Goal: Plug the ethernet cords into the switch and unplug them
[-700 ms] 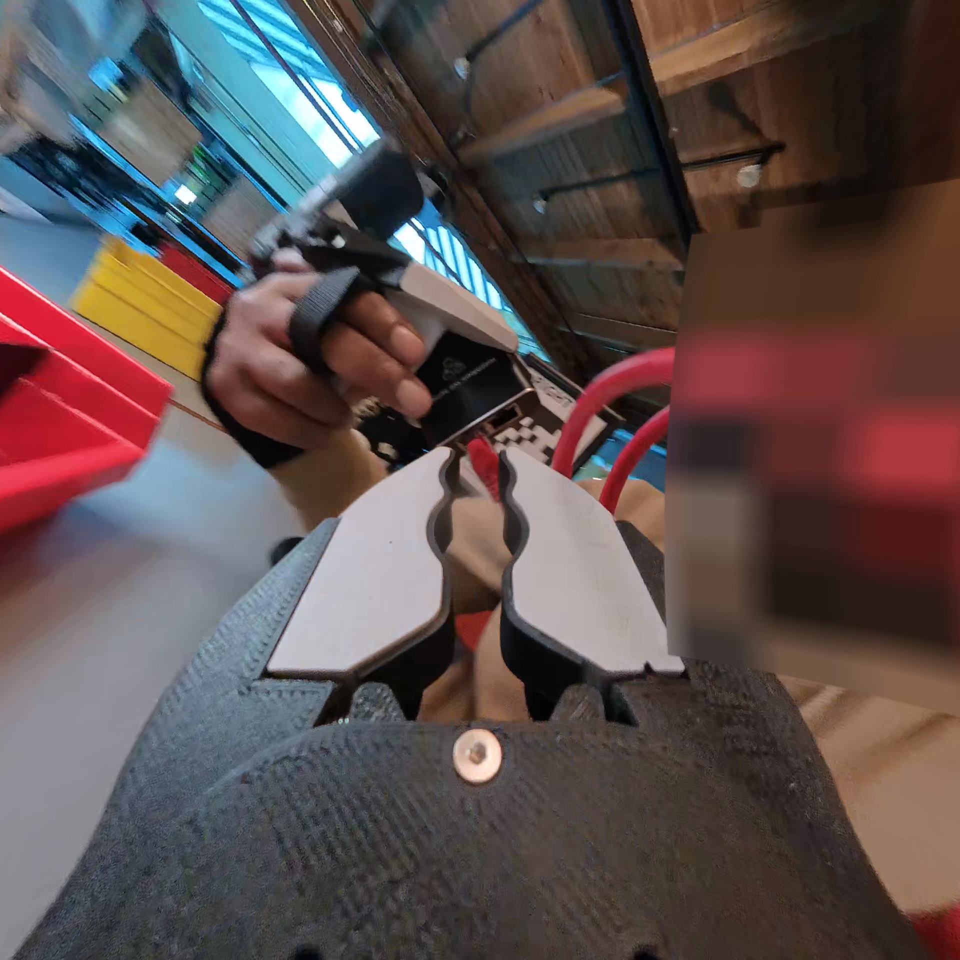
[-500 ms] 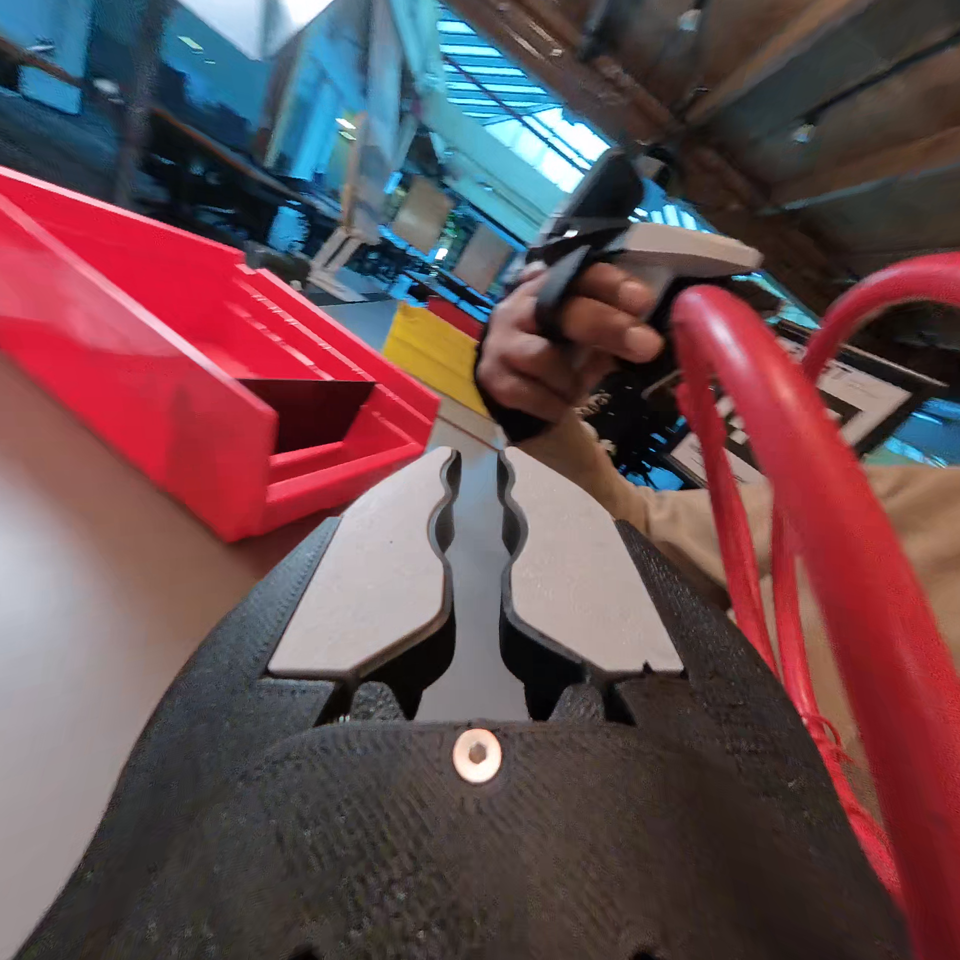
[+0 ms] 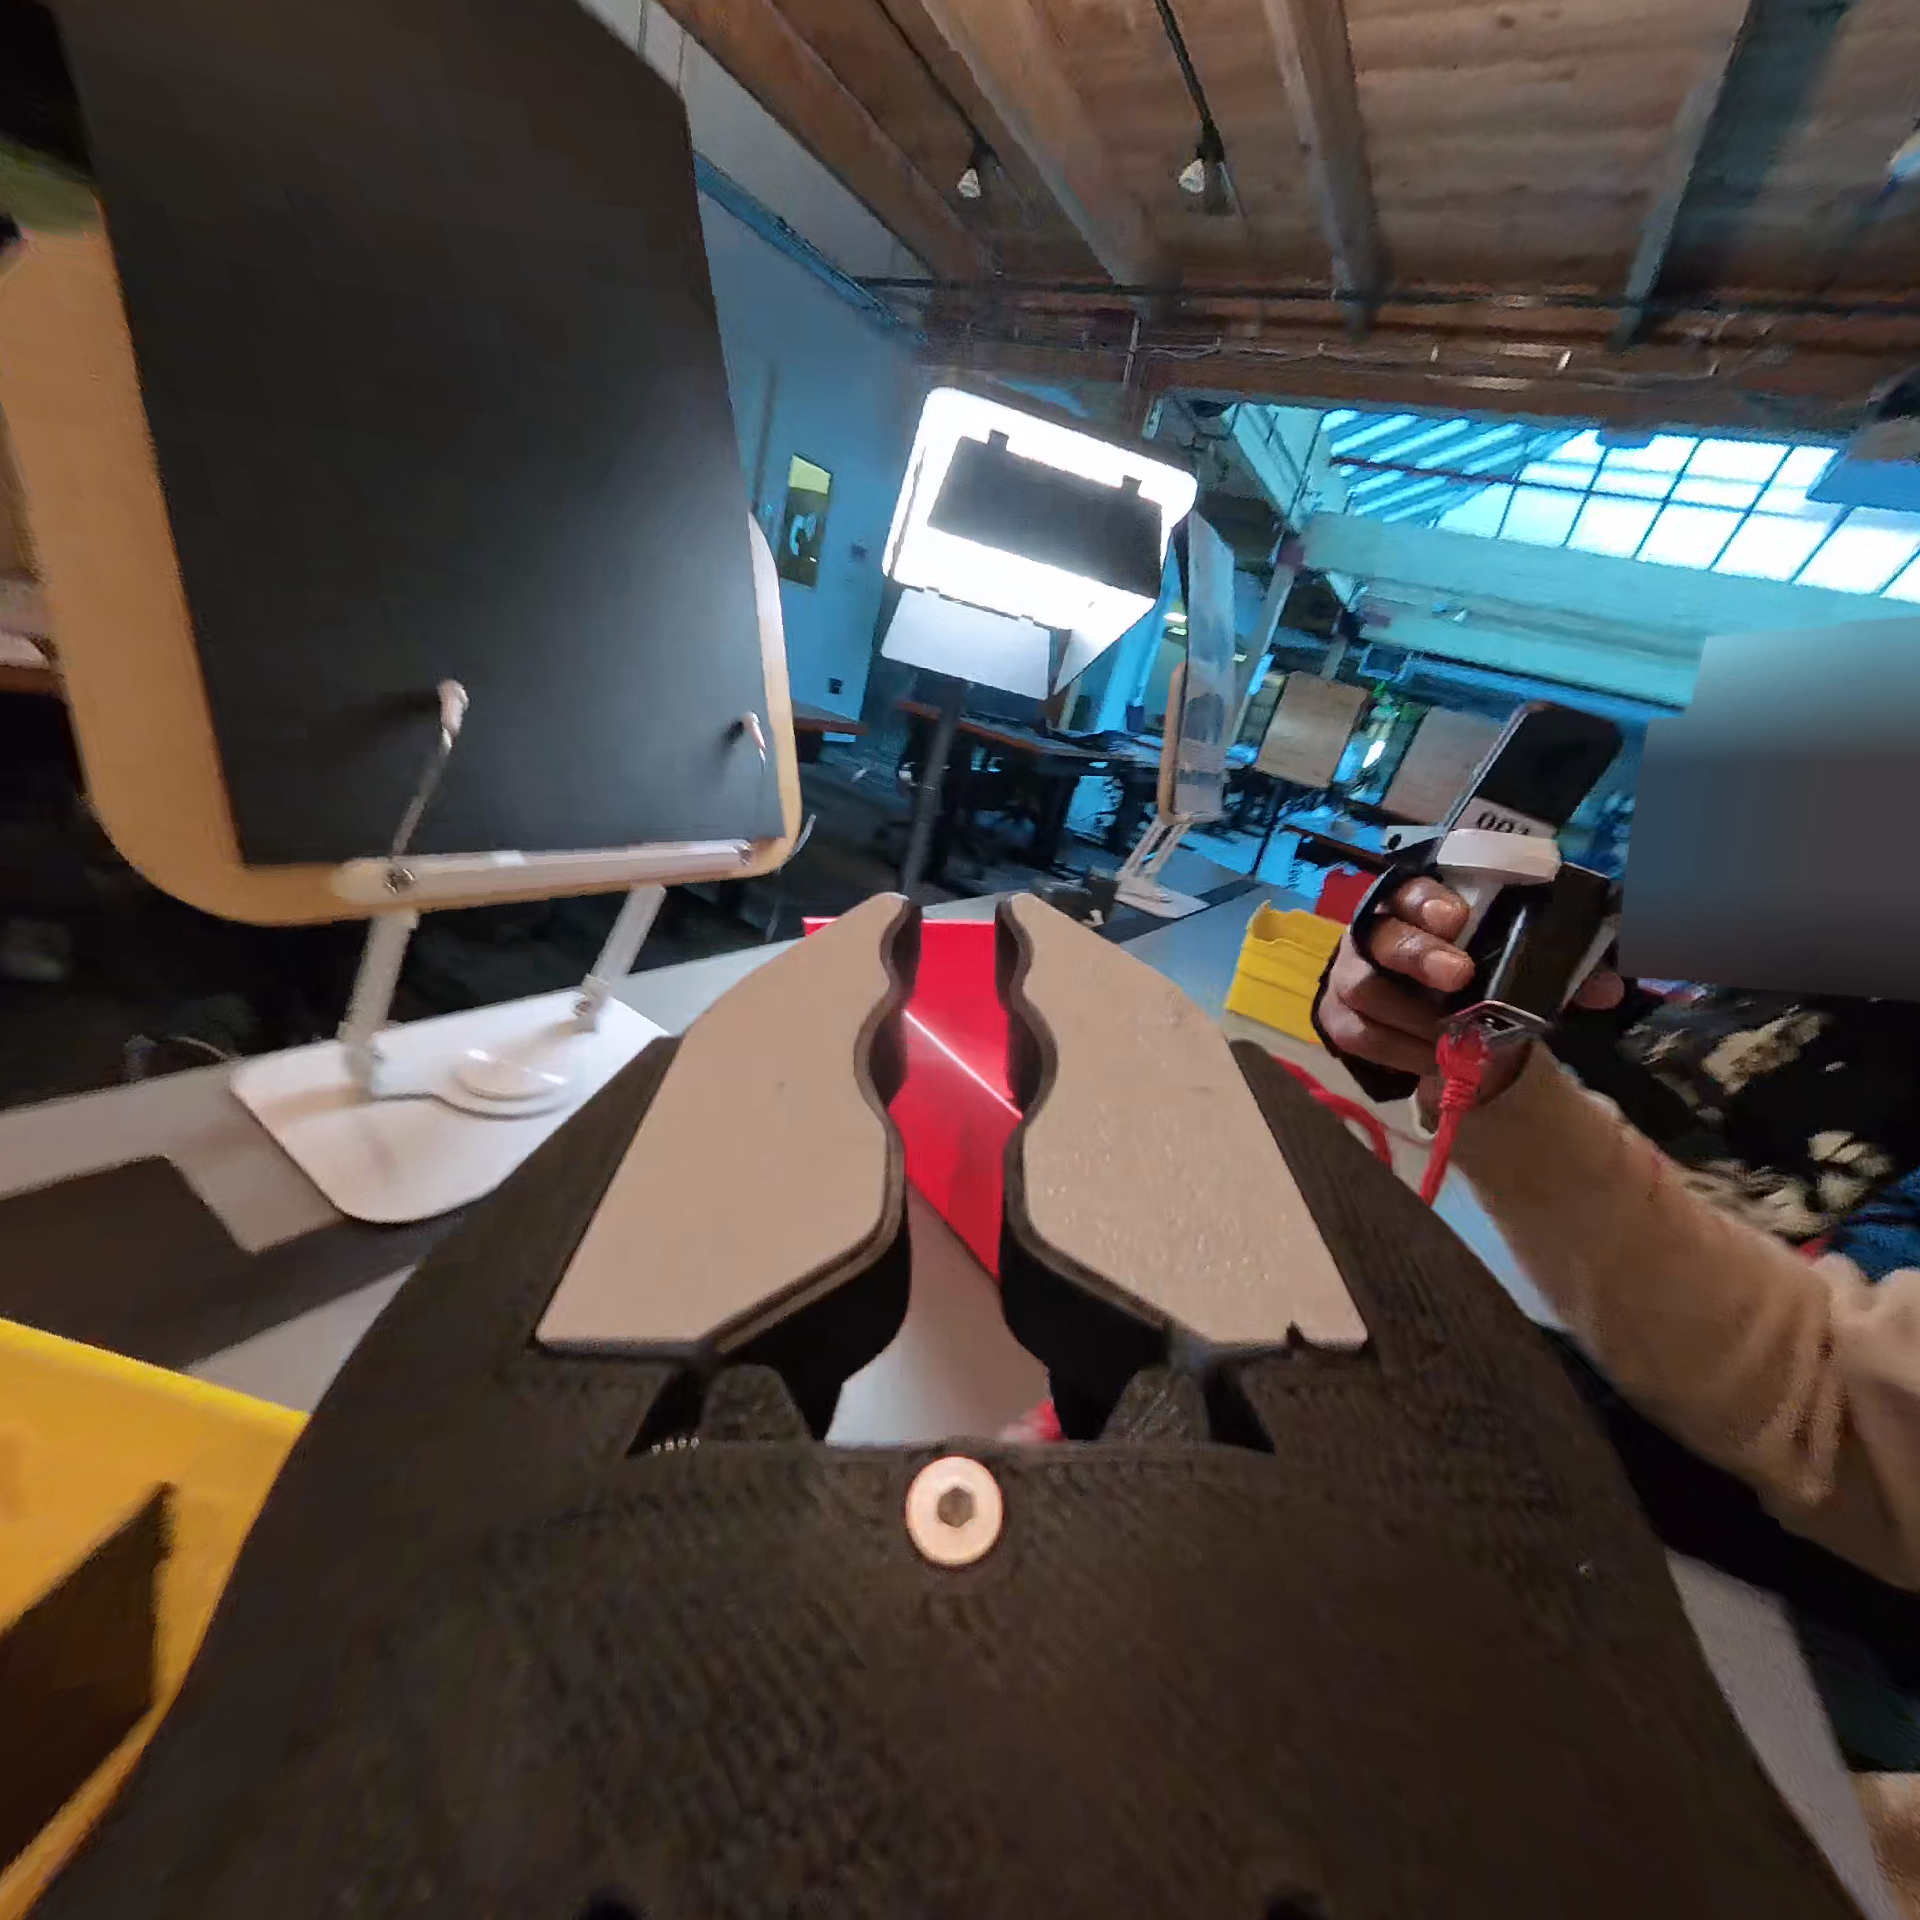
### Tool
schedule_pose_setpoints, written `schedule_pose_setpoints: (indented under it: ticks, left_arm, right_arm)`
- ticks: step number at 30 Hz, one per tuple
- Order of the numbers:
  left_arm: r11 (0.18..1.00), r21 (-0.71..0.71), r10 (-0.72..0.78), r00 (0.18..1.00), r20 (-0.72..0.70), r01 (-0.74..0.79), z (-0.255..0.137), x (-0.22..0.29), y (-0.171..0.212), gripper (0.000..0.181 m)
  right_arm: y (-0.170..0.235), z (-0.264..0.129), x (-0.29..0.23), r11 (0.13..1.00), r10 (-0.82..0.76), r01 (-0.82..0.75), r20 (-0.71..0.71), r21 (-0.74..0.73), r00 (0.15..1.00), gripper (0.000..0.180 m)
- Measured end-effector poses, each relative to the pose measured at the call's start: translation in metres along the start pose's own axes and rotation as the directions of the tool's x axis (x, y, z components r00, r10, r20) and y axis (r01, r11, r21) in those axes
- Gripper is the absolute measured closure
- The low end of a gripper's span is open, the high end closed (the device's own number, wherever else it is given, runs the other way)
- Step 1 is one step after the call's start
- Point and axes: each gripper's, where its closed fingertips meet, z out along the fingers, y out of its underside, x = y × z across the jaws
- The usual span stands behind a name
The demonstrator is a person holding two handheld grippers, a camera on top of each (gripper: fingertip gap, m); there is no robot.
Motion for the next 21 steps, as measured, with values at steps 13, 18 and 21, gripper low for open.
schedule_pose_setpoints:
  ticks: [13, 18, 21]
  left_arm:
    - [0.813, -0.455, 0.140, 0.880, -0.453, -0.363, 0.065, 0.152, 0.174, 0.145]
    - [0.811, -0.424, 0.213, 0.878, -0.428, -0.403, 0.078, 0.146, 0.175, 0.170]
    - [0.784, -0.452, 0.234, 0.877, -0.420, -0.426, 0.073, 0.135, 0.173, 0.173]
  right_arm:
    - [0.031, 0.020, 0.023, 0.993, 0.080, -0.089, -0.111, -0.078, 0.991, 0.154]
    - [0.043, 0.031, 0.029, 0.989, 0.098, -0.111, -0.133, -0.096, 0.986, 0.154]
    - [0.048, 0.029, 0.035, 0.986, 0.088, -0.110, -0.169, -0.124, 0.982, 0.154]
